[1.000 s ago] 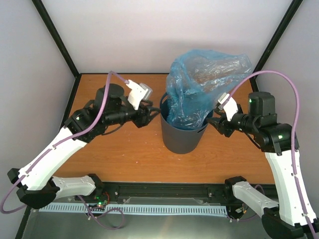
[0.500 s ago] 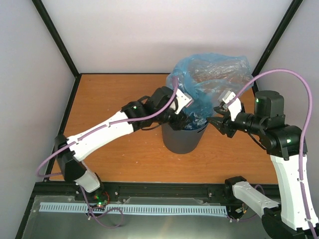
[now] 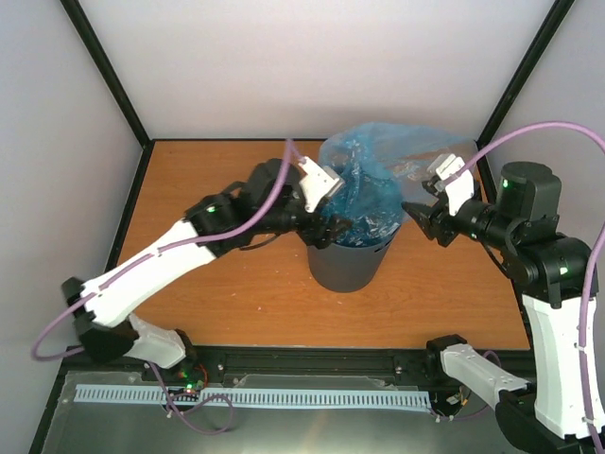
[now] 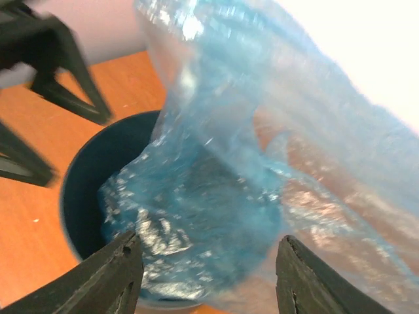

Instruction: Put the trash bags into the trash bin

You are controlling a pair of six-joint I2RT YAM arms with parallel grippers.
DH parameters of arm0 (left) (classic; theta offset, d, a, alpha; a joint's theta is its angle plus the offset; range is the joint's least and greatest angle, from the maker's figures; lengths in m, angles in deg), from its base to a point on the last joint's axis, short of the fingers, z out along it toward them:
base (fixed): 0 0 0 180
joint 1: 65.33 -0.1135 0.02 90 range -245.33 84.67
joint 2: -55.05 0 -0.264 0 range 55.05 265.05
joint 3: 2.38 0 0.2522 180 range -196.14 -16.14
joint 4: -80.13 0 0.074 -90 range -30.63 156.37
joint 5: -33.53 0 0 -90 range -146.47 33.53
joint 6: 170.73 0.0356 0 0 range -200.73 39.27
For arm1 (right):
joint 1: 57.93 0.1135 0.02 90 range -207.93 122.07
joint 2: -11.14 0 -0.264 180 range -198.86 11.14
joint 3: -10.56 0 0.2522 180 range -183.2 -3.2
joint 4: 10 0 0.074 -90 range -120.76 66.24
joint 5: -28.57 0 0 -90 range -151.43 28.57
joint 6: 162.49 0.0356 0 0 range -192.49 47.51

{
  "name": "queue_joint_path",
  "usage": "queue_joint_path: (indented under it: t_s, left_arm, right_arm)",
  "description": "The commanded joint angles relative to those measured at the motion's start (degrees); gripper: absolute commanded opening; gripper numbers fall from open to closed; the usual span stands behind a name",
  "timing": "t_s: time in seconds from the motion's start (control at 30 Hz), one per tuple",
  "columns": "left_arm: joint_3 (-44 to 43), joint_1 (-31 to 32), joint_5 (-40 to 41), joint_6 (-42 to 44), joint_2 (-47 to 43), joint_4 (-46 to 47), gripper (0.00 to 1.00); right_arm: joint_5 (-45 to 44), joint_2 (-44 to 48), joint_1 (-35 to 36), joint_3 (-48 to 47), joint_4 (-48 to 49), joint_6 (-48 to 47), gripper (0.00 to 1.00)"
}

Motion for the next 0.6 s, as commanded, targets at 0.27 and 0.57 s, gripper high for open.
queue_joint_path:
  t_s: [0.27, 0.57]
  left_arm:
    - [-4.4, -2.9, 8.7, -0.5, -7.6, -4.5, 0.90]
    - [-2.5, -10.6, 13.0, 0.8, -1.1, 3.2, 0.85]
  right_arm:
    - [-1.5, -13.4, 0.2, -6.6, 3.8, -8.7, 0.62]
    - [12.8, -20.0, 2.2, -10.2, 2.9, -10.6, 0.88]
